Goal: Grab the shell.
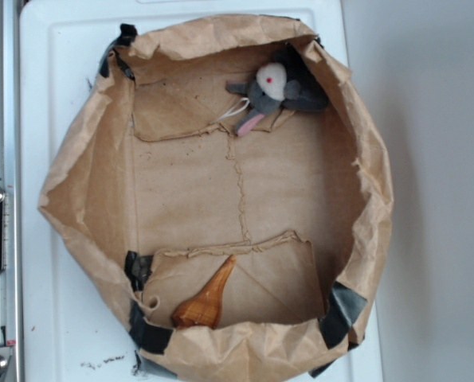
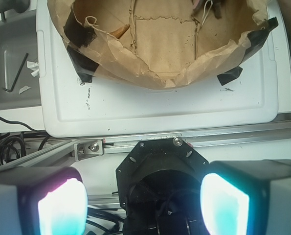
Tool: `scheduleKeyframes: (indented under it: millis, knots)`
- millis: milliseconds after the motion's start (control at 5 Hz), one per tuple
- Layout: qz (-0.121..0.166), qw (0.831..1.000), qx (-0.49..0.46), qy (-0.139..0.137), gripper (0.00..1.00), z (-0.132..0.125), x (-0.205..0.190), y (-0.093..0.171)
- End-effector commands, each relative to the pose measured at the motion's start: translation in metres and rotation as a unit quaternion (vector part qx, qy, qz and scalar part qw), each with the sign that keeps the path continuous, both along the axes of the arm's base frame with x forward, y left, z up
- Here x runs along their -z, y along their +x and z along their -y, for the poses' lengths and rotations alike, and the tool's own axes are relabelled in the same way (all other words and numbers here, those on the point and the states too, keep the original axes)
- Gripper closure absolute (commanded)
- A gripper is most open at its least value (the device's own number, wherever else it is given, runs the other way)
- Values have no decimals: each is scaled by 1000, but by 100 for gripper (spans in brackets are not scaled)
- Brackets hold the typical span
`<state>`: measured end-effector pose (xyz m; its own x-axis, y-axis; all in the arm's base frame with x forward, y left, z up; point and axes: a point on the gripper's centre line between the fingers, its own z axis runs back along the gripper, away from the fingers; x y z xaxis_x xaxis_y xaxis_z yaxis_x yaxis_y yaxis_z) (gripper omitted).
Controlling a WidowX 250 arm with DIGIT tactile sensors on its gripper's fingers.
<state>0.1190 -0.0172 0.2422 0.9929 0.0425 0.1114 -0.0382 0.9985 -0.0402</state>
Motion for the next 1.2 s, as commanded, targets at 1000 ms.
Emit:
scheduleKeyframes:
  millis: [1000]
  knots:
    - [67, 953, -282, -93, 0, -2, 27, 101]
